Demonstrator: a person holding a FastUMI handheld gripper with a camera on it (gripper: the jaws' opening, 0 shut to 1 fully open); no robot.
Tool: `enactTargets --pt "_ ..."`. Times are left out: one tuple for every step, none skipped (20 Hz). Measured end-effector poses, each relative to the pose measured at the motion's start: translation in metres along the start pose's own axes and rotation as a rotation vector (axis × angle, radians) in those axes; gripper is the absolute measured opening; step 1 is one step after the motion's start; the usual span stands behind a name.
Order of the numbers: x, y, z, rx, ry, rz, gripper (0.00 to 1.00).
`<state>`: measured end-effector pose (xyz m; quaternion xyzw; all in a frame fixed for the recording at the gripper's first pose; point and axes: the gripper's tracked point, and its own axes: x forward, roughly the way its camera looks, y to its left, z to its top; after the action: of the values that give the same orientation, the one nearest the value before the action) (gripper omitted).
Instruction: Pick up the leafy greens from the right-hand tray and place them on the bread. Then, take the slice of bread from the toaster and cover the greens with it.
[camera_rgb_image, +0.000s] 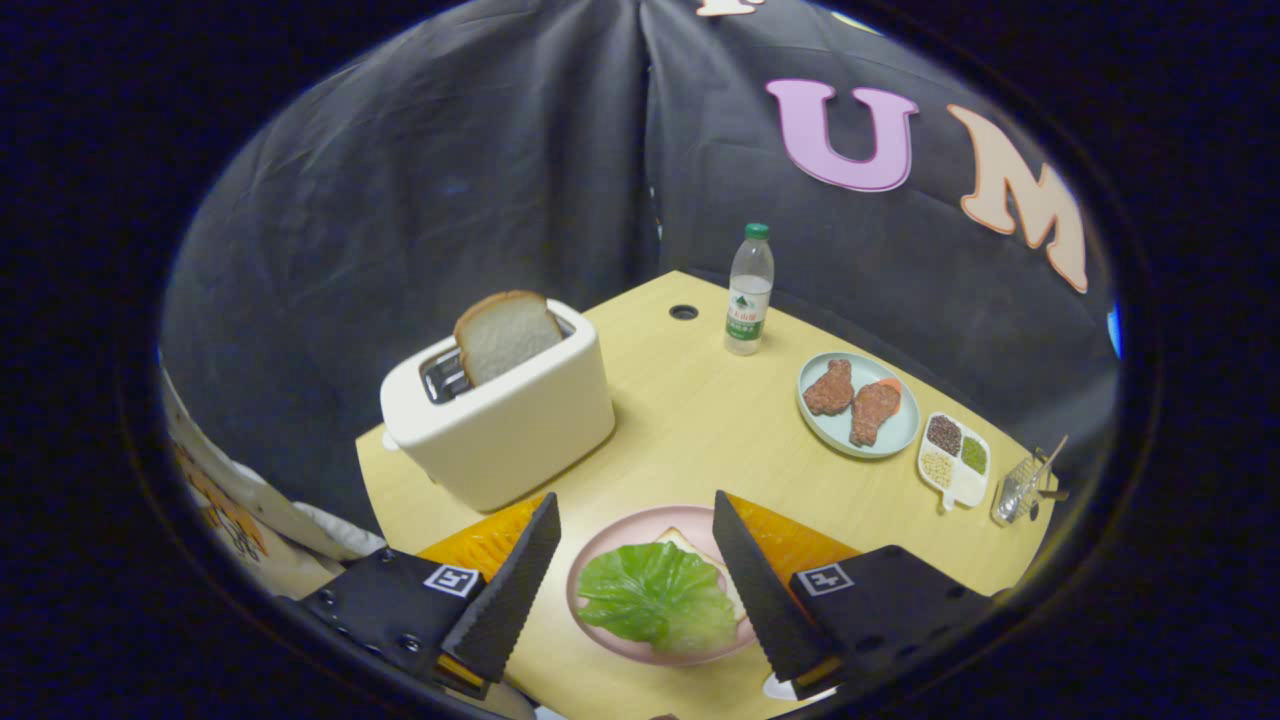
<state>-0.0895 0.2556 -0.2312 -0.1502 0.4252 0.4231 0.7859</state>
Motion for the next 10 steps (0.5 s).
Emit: enactTargets --pt "-0.001 0.002 0.007 0.019 -0.009 -0.015 0.99" --pt "-0.001 0.007 0.014 0.026 -0.015 -0.030 0.98" --pt "0.000 0.013 0.021 0.033 -0.019 -0.043 0.98" --pt "0.000 0.019 0.028 0.041 -0.023 -0.050 0.98" --pt "0.002 0.029 0.035 0.057 -0.030 -0.052 0.98" --pt "0.004 0.039 0.043 0.076 -0.042 -0.051 0.98" --pt "0.007 0.052 0.053 0.097 -0.058 -0.047 0.98" --pt "0.013 0.061 0.064 0.120 -0.071 -0.045 0.98" --pt "0.017 0.072 0.070 0.144 -0.079 -0.038 0.98" --pt "0.023 0.081 0.077 0.172 -0.086 -0.035 0.98"
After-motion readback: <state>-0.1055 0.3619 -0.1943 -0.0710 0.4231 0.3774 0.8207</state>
